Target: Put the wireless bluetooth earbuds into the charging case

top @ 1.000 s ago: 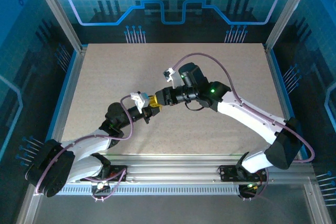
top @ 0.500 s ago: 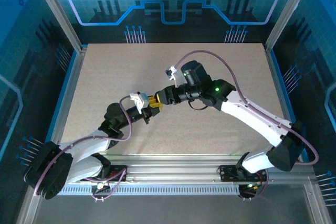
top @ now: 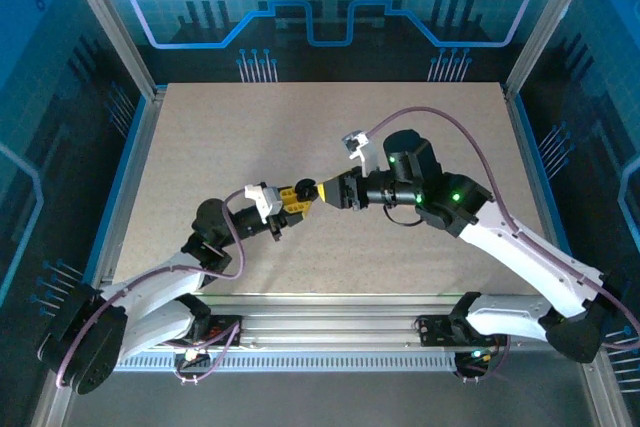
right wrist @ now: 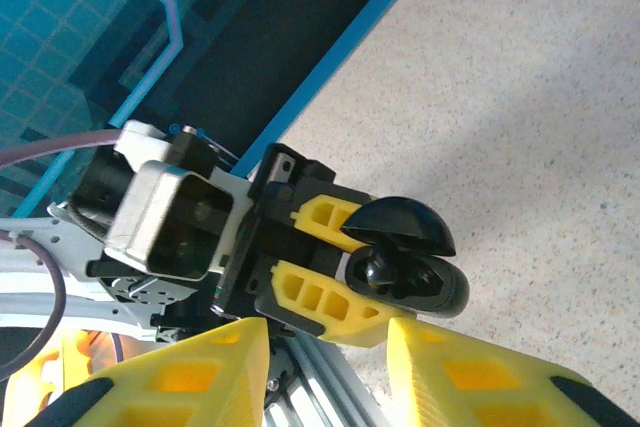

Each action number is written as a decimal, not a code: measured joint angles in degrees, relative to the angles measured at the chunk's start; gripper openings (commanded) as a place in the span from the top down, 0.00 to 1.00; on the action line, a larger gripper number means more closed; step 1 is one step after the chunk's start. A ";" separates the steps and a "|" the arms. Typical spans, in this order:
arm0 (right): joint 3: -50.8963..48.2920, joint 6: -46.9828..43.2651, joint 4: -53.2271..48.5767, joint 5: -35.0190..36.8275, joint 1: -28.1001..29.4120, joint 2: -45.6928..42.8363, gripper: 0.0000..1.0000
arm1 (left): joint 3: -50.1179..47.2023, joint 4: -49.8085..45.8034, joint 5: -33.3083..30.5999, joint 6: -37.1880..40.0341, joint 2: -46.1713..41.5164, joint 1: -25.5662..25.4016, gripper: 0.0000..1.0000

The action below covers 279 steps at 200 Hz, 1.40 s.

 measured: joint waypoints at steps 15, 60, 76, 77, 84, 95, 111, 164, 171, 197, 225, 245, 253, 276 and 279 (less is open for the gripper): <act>-0.87 1.14 1.18 -1.03 0.07 0.81 0.64 | 0.00 -0.63 0.42 0.74 -0.44 -0.11 0.82; -1.05 2.99 3.02 -2.12 0.13 3.67 0.64 | 0.00 -2.36 0.87 2.01 -1.25 -0.20 0.82; -1.05 3.41 3.17 -2.29 0.13 4.04 0.64 | 0.00 -2.60 0.87 2.03 -1.31 -0.20 0.82; -1.05 3.43 3.17 -2.32 0.13 4.04 0.64 | 0.00 -2.62 0.87 2.03 -1.31 -0.20 0.82; -1.05 3.58 3.39 -2.36 0.13 4.11 0.63 | 0.00 -2.75 0.87 2.03 -1.31 -0.20 0.82; -1.05 3.80 3.67 -2.43 0.13 4.26 0.64 | 0.00 -2.84 0.87 2.16 -1.31 -0.20 0.82; -1.05 4.20 4.15 -2.67 0.13 4.57 0.63 | 0.00 -2.95 0.87 2.21 -1.31 -0.20 0.82; -1.05 4.46 4.37 -3.52 0.13 5.90 0.64 | 0.00 -2.97 0.85 2.19 -1.60 -0.31 0.82; -1.05 4.46 4.37 -3.63 0.13 5.97 0.64 | 0.00 -2.97 0.85 2.19 -1.62 -0.31 0.81; -1.05 4.59 4.42 -3.89 0.13 6.14 0.65 | 0.00 -2.97 0.85 2.19 -1.64 -0.31 0.82; -1.05 4.61 4.42 -4.24 0.13 6.97 0.66 | 0.00 -2.97 0.85 2.16 -1.64 -0.31 0.81; -1.05 4.59 4.46 -4.50 0.15 7.61 0.66 | 0.00 -3.39 0.83 2.16 -1.62 -0.31 0.81; -1.05 4.59 4.48 -4.55 0.15 7.72 0.67 | 0.00 -3.61 0.83 2.16 -1.62 -0.31 0.81; -1.05 4.59 4.66 -4.85 0.15 7.76 0.67 | 0.00 -3.61 0.83 2.16 -1.62 -0.31 0.81; -1.05 4.59 4.68 -4.94 0.15 7.80 0.67 | 0.00 -3.61 0.83 2.16 -1.62 -0.31 0.81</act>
